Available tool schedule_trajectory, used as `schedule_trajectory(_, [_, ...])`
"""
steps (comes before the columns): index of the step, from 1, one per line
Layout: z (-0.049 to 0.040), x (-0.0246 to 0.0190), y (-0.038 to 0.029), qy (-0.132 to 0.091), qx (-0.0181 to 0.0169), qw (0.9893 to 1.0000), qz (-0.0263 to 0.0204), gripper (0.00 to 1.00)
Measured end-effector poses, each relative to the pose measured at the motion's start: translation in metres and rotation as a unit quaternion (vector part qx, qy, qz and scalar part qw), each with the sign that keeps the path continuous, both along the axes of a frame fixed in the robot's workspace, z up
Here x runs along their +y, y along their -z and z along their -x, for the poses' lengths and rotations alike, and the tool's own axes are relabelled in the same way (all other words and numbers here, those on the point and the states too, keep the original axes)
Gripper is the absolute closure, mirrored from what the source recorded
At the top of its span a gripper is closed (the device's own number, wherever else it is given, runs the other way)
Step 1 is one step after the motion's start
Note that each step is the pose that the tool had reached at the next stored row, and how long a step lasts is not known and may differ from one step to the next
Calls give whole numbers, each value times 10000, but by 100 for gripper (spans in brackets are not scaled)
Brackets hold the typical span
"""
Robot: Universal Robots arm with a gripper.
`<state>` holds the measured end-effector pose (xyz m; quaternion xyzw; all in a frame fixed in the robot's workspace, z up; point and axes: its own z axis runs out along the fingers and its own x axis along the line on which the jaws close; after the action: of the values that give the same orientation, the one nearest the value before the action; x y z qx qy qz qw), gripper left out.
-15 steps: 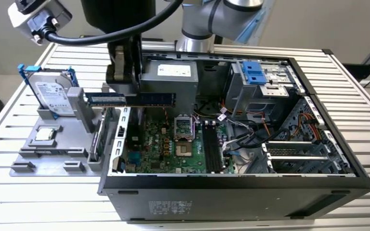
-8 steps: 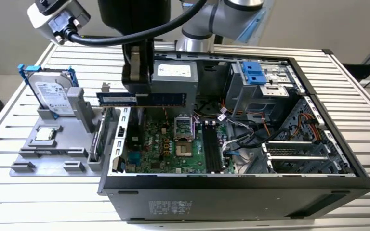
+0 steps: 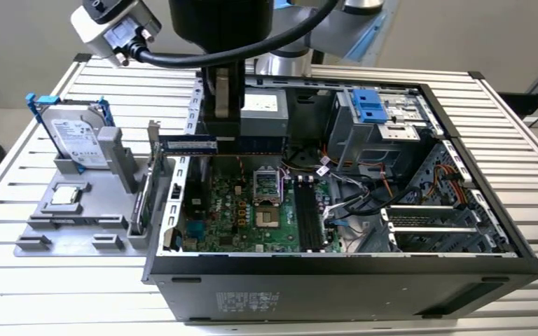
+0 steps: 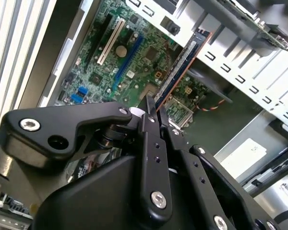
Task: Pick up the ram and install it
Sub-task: 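Pick up the ram and move it above insertion slot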
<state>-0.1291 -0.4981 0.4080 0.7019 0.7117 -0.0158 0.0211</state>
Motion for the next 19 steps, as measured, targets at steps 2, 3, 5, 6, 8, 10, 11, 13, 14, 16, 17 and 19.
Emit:
schedule_trajectory(2, [-48, 0, 0, 1, 0, 10000, 1, 100])
schedule_trajectory(3, [-72, 0, 0, 1, 0, 10000, 2, 100])
schedule_trajectory(5, [-118, 0, 0, 0, 0, 10000, 3, 100])
schedule_trajectory(6, [-142, 0, 0, 0, 0, 10000, 4, 100])
schedule_trajectory(8, [-189, 0, 0, 0, 0, 10000, 5, 100])
schedule_trajectory(10, [-237, 0, 0, 0, 0, 10000, 7, 100])
schedule_trajectory(11, [-264, 0, 0, 0, 0, 10000, 7, 100])
schedule_trajectory(13, [-316, 0, 0, 0, 0, 10000, 8, 100])
schedule_trajectory(14, [-340, 0, 0, 0, 0, 10000, 9, 100])
schedule_trajectory(16, [-388, 0, 0, 0, 0, 10000, 10, 100])
schedule_trajectory(17, [-411, 0, 1, 1, 0, 10000, 10, 100])
schedule_trajectory(19, [-456, 0, 1, 0, 0, 10000, 12, 100])
